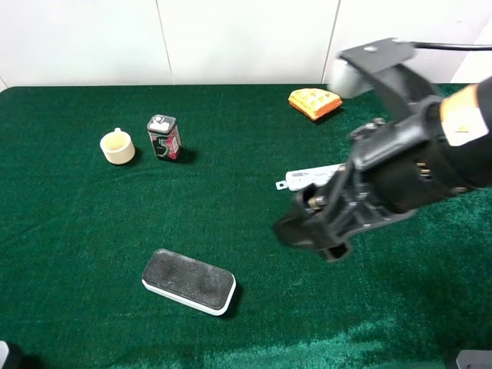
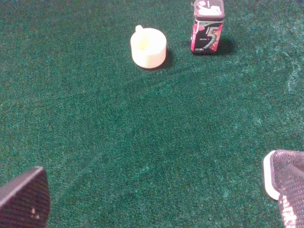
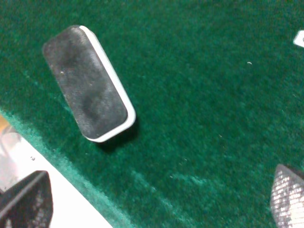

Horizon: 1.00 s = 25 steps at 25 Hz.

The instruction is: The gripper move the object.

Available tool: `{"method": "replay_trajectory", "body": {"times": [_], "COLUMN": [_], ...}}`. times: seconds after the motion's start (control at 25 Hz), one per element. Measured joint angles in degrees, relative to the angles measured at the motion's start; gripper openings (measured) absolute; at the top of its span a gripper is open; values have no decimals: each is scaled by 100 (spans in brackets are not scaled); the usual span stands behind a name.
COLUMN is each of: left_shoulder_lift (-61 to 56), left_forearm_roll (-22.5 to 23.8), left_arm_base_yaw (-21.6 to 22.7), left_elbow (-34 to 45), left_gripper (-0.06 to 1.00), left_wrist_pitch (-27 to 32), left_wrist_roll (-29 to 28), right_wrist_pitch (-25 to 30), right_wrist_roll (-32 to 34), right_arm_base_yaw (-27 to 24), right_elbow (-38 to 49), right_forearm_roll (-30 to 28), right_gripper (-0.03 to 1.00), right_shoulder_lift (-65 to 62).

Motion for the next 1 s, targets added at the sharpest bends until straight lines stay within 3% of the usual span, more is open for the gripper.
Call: {"method": "replay_trajectory", "body": {"times": [0.52,1.0], "left_shoulder_lift": [0,0], "left_forearm_roll": [0,0], "left_arm_base_yaw": [0,0], "left_elbow": [0,0], "left_gripper": [98,98], "left_wrist_pitch": [0,0], "left_wrist_roll": [0,0], "right_wrist_pitch": [-49,71], "right_wrist_roll": [15,414], "right_arm_base_yaw": [977,1799], "right_elbow": [-1200,-2074], "right_forearm_roll": [-257,-934], "right_gripper": [70,70], "right_shoulder_lift": [1576,2630]}}
